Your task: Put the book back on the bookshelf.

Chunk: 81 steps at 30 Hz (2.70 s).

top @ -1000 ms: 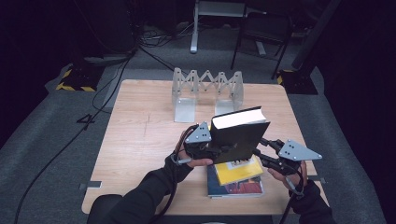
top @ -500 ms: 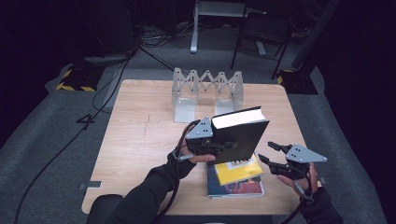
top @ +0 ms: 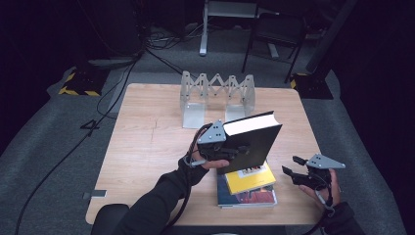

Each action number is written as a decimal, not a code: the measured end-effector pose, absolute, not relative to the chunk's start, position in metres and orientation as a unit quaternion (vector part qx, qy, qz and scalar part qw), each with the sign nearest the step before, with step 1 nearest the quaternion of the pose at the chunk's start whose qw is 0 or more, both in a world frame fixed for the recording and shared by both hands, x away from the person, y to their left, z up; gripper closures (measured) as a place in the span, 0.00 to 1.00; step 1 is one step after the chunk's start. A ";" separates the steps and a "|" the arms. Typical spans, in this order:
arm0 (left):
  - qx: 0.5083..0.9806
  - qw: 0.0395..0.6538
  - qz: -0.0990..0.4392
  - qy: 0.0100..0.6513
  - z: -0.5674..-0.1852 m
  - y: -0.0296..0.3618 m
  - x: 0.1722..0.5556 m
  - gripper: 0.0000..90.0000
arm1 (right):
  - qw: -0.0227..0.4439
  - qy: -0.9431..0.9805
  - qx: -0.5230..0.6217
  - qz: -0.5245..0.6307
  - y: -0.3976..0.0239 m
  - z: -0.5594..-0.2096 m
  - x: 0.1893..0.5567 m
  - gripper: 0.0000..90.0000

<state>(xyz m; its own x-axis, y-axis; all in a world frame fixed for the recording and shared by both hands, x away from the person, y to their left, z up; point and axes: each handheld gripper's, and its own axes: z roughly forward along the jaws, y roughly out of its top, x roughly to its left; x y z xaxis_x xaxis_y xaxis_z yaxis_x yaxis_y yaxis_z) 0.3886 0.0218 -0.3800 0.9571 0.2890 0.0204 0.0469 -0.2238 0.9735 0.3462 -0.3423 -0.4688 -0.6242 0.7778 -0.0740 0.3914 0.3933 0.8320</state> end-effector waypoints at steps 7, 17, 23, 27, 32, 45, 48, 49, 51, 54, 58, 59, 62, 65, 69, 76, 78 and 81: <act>0.775 0.613 0.093 0.122 -0.371 0.016 0.392 0.56 | 0.230 0.805 0.363 0.409 -0.340 -0.471 0.347 0.42; 0.777 0.599 0.141 0.134 -0.348 0.020 0.395 0.57 | 0.224 0.805 0.367 0.409 -0.341 -0.472 0.347 0.42; 0.775 0.587 0.177 0.154 -0.341 0.044 0.401 0.57 | 0.224 0.807 0.366 0.406 -0.340 -0.473 0.347 0.42; 0.774 0.577 0.197 0.172 -0.340 0.060 0.404 0.57 | 0.224 0.807 0.368 0.405 -0.340 -0.473 0.348 0.42; 0.763 0.569 0.228 0.206 -0.339 0.092 0.409 0.57 | 0.224 0.808 0.368 0.403 -0.339 -0.474 0.348 0.42; 0.734 0.528 0.297 0.308 -0.354 0.136 0.434 0.58 | 0.223 0.810 0.367 0.398 -0.338 -0.475 0.349 0.42; 0.724 0.521 0.304 0.333 -0.362 0.133 0.443 0.58 | 0.223 0.810 0.367 0.398 -0.338 -0.475 0.349 0.42; 0.723 0.520 0.305 0.338 -0.364 0.133 0.446 0.58 | 0.224 0.811 0.366 0.398 -0.338 -0.475 0.349 0.42; 0.716 0.516 0.311 0.352 -0.371 0.128 0.452 0.58 | 0.224 0.811 0.366 0.398 -0.338 -0.475 0.349 0.42; 0.712 0.508 0.319 0.364 -0.378 0.123 0.458 0.58 | 0.223 0.811 0.367 0.398 -0.338 -0.475 0.349 0.42; 0.702 0.499 0.334 0.384 -0.387 0.115 0.468 0.58 | 0.226 0.812 0.365 0.396 -0.339 -0.475 0.348 0.42; 0.700 0.497 0.337 0.388 -0.389 0.114 0.471 0.58 | 0.226 0.812 0.365 0.395 -0.339 -0.476 0.348 0.42; 0.698 0.492 0.341 0.393 -0.392 0.111 0.476 0.58 | 0.226 0.813 0.364 0.395 -0.339 -0.476 0.349 0.42; 0.693 0.487 0.344 0.405 -0.398 0.110 0.480 0.58 | 0.226 0.814 0.363 0.394 -0.338 -0.476 0.348 0.42; 0.682 0.494 0.338 0.421 -0.405 0.112 0.484 0.58 | 0.226 0.815 0.360 0.395 -0.338 -0.476 0.348 0.42; 0.662 0.512 0.330 0.436 -0.412 0.122 0.484 0.57 | 0.226 0.813 0.360 0.397 -0.339 -0.475 0.348 0.42; 0.667 0.509 0.337 0.427 -0.414 0.120 0.480 0.57 | 0.226 0.814 0.360 0.397 -0.338 -0.475 0.348 0.42; 0.667 0.508 0.342 0.425 -0.415 0.119 0.477 0.57 | 0.225 0.815 0.359 0.396 -0.338 -0.475 0.348 0.42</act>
